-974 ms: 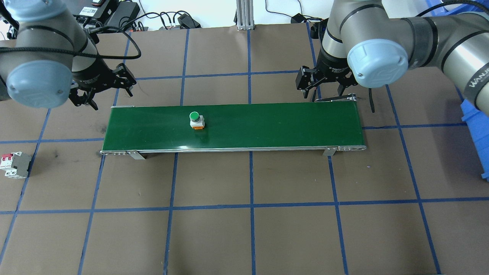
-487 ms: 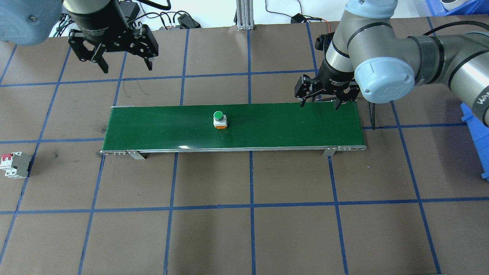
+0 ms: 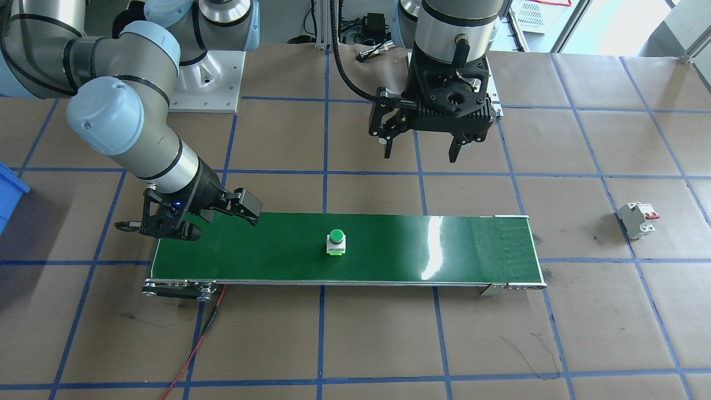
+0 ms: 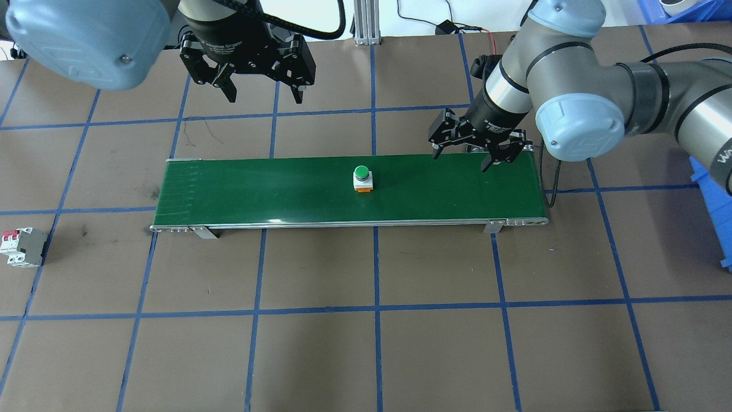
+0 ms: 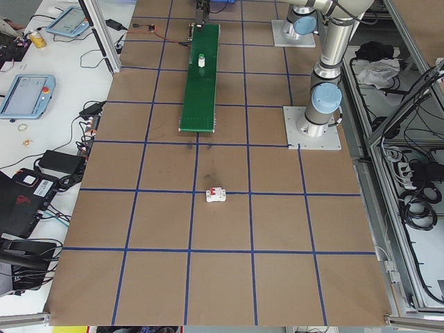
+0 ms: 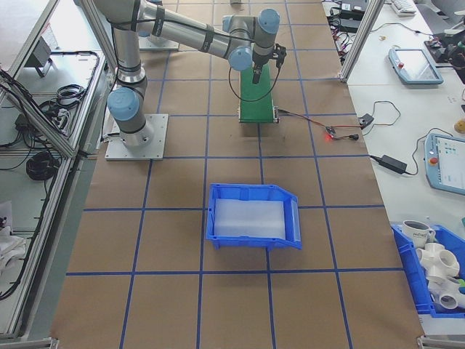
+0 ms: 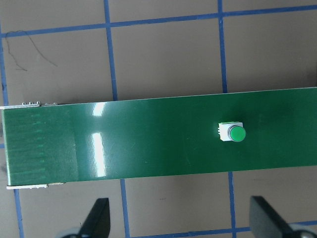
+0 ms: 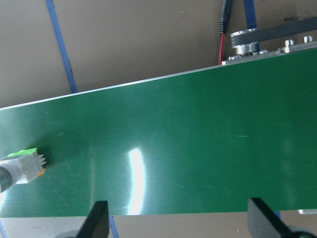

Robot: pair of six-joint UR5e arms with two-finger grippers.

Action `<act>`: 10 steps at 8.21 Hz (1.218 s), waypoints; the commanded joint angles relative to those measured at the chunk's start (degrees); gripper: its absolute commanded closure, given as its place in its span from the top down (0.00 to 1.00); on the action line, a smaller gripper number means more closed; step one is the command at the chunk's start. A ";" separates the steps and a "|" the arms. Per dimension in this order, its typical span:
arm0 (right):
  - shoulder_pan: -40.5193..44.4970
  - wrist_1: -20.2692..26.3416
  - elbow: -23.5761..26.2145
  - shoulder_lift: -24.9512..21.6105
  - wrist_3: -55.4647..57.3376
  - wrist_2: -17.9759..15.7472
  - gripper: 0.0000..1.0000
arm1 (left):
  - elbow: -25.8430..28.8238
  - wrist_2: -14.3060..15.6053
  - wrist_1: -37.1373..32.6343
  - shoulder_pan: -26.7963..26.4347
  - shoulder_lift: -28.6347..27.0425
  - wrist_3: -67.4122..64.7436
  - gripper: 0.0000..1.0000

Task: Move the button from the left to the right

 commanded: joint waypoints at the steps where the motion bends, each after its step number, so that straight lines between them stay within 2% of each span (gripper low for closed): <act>1: 2.37 -3.66 0.10 0.80 2.24 0.37 1.00 | -0.07 -0.96 0.31 -0.39 0.32 0.48 1.00; 4: 4.93 -7.88 -0.25 3.96 4.19 0.20 1.00 | -0.15 -1.04 0.31 -0.39 0.41 0.30 1.00; 6: 4.93 -8.94 -0.34 6.33 2.10 -2.77 1.00 | -0.07 -0.95 0.31 -0.39 0.41 0.39 1.00; 8: 4.93 -8.95 -0.42 8.01 -0.81 -4.98 0.93 | -0.15 -0.87 0.31 -0.30 0.41 0.74 1.00; 9: 4.84 -8.17 -0.34 8.71 -5.43 -8.99 0.75 | -0.15 -0.87 0.31 -0.30 0.41 0.74 1.00; 10: 4.84 -7.64 -0.34 8.63 -7.57 -12.07 0.46 | -0.15 -0.87 0.31 -0.30 0.50 0.74 1.00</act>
